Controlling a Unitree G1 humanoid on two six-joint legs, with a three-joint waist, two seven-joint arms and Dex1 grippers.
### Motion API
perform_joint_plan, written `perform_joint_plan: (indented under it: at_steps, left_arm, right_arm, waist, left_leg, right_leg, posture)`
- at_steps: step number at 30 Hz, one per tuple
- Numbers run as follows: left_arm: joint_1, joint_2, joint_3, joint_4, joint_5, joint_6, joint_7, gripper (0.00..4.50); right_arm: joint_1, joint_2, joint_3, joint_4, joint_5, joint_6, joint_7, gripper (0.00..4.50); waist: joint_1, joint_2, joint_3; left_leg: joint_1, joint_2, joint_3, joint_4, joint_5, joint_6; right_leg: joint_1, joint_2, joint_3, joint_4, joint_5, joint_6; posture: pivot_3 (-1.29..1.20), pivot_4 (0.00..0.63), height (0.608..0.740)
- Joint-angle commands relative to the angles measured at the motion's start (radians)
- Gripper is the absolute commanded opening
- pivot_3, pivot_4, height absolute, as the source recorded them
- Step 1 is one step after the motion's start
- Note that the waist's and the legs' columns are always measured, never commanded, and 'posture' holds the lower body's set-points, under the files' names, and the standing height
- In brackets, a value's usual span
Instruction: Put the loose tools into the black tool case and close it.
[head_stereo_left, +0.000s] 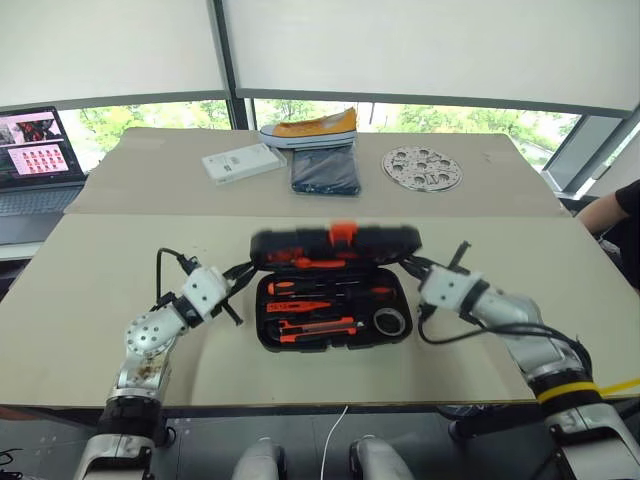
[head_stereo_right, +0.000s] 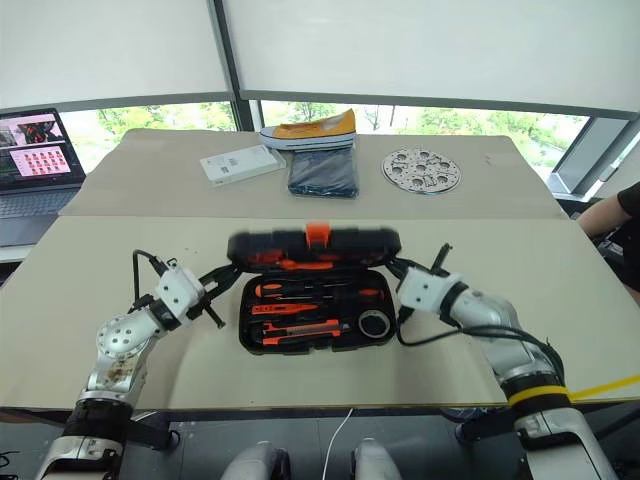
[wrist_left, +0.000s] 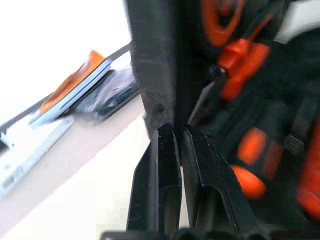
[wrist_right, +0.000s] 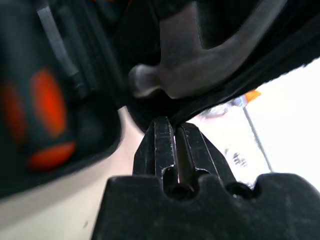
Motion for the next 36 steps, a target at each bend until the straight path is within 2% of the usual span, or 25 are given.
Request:
perform_joint_plan:
  at_steps: [1,3,4,5,7,9,12,16,17,19,23,25,28,32,36]
  left_arm:
    - [0.011,0.056,0.018,0.077,-0.020,-0.071,-0.027,1.78]
    - [0.016,0.079,0.036,0.106,-0.053,-0.046,-0.039,2.51]
    - [0.019,0.088,0.045,0.115,-0.071,-0.023,-0.045,3.00]
    - [0.018,0.101,0.063,0.122,-0.117,0.050,-0.072,3.27]
    - [0.001,0.115,0.077,0.134,-0.177,0.155,-0.116,3.32]
    - [-0.026,0.117,0.071,0.142,-0.185,0.208,-0.127,3.34]
    - [-0.118,0.087,0.042,0.168,-0.161,0.288,-0.109,2.63]
    - [-0.277,0.028,-0.014,0.263,-0.114,0.349,-0.108,1.24]
    - [-0.319,0.013,-0.028,0.298,-0.096,0.359,-0.101,0.89]
    - [-0.392,-0.013,-0.056,0.375,-0.061,0.354,-0.103,0.16]
    - [-0.482,-0.019,-0.120,0.490,0.012,0.307,-0.153,0.07]
    - [-0.506,-0.011,-0.142,0.539,0.045,0.274,-0.165,0.07]
    - [-0.507,-0.020,-0.124,0.566,-0.004,0.311,-0.268,0.07]
    - [-0.440,-0.043,-0.082,0.478,-0.098,0.371,-0.369,0.07]
    - [-0.281,-0.043,-0.036,0.282,-0.157,0.457,-0.339,0.07]
  right_arm:
    - [0.013,-0.052,-0.036,0.063,-0.010,-0.081,-0.045,1.69]
    - [0.038,-0.076,-0.048,0.060,0.025,-0.100,-0.022,2.32]
    - [0.054,-0.088,-0.054,0.054,0.049,-0.103,-0.001,2.80]
    - [0.103,-0.107,-0.083,0.034,0.138,-0.089,0.055,3.06]
    - [0.206,-0.108,-0.154,-0.063,0.408,0.074,0.210,2.90]
    - [0.282,-0.118,-0.195,-0.167,0.573,0.228,0.316,2.49]
    - [0.419,-0.179,-0.207,-0.372,0.694,0.366,0.448,1.49]
    - [0.508,-0.208,-0.178,-0.594,0.747,0.545,0.504,0.16]
    - [0.512,-0.206,-0.159,-0.627,0.738,0.577,0.512,0.00]
    - [0.488,-0.183,-0.112,-0.659,0.692,0.624,0.511,0.00]
    - [0.393,-0.123,-0.036,-0.677,0.652,0.788,0.480,0.00]
    - [0.344,-0.087,-0.010,-0.672,0.632,0.832,0.473,0.00]
    - [0.302,-0.055,0.020,-0.671,0.614,0.904,0.485,0.00]
    - [0.255,0.014,0.004,-0.654,0.620,0.971,0.447,0.00]
    - [0.145,0.110,-0.006,-0.551,0.546,0.958,0.360,0.00]
  waist:
    - [-0.001,0.000,0.000]
    - [-0.003,0.000,0.000]
    - [-0.004,0.000,0.000]
    - [-0.004,0.000,0.000]
    - [-0.002,-0.001,0.000]
    - [-0.001,-0.001,0.000]
    - [0.009,-0.001,0.001]
    - [0.009,-0.002,0.000]
    - [0.010,-0.002,0.000]
    - [0.006,-0.003,0.000]
    - [-0.006,-0.003,0.000]
    - [-0.009,-0.004,0.001]
    - [-0.005,-0.004,0.001]
    - [-0.005,-0.006,0.001]
    - [-0.018,-0.006,0.001]
  left_leg:
    - [0.000,0.000,0.000,0.000,0.000,0.000]
    - [0.002,0.001,0.001,0.000,0.000,0.000]
    - [0.003,0.002,0.001,0.000,0.001,0.001]
    - [0.004,0.002,0.001,0.000,0.001,0.001]
    - [0.010,0.003,0.001,-0.001,0.001,0.001]
    - [0.013,0.003,0.000,-0.002,0.001,0.001]
    - [0.012,0.004,-0.001,-0.001,0.001,0.001]
    - [0.012,0.003,-0.001,0.001,0.001,0.002]
    - [0.012,0.003,-0.001,0.001,0.001,0.002]
    - [0.012,0.003,-0.001,0.002,0.001,0.001]
    - [0.011,0.003,-0.001,0.001,0.001,0.001]
    - [0.011,0.003,-0.001,0.000,0.001,0.002]
    - [0.009,0.003,-0.001,0.000,0.001,0.002]
    - [0.008,0.003,-0.001,0.000,0.001,0.002]
    - [0.009,0.004,-0.001,0.001,0.001,0.002]
  right_leg:
    - [0.000,0.000,0.000,0.000,0.000,0.000]
    - [0.001,0.000,0.000,0.000,0.000,0.000]
    - [0.001,0.001,0.000,0.000,0.000,-0.001]
    - [0.003,0.001,0.000,0.000,0.000,-0.001]
    - [0.008,0.001,0.000,0.000,0.000,-0.001]
    - [0.012,0.002,-0.001,-0.001,-0.002,-0.001]
    - [0.013,0.000,0.000,0.000,-0.001,0.000]
    - [0.013,0.000,-0.001,0.000,0.000,0.002]
    - [0.013,0.001,-0.001,-0.001,0.000,0.003]
    - [0.012,0.002,-0.001,-0.001,-0.001,0.007]
    - [0.011,0.003,0.000,-0.001,-0.001,0.006]
    - [0.010,0.004,0.000,-0.001,0.000,0.001]
    - [0.009,0.004,0.000,-0.001,0.001,-0.001]
    - [0.008,0.004,-0.001,-0.001,0.001,-0.001]
    - [0.009,0.003,0.000,0.000,0.001,-0.001]
  posture:
    - [0.00,0.150,0.740]
    - [0.00,0.150,0.740]
    - [0.00,0.150,0.740]
    - [0.00,0.150,0.740]
    - [0.00,0.150,0.740]
    - [0.00,0.150,0.740]
    - [0.00,0.150,0.740]
    - [0.00,0.150,0.740]
    - [0.00,0.150,0.740]
    - [0.00,0.150,0.740]
    - [0.00,0.150,0.740]
    - [0.00,0.150,0.740]
    - [0.00,0.150,0.740]
    - [0.00,0.150,0.740]
    - [0.00,0.150,0.740]
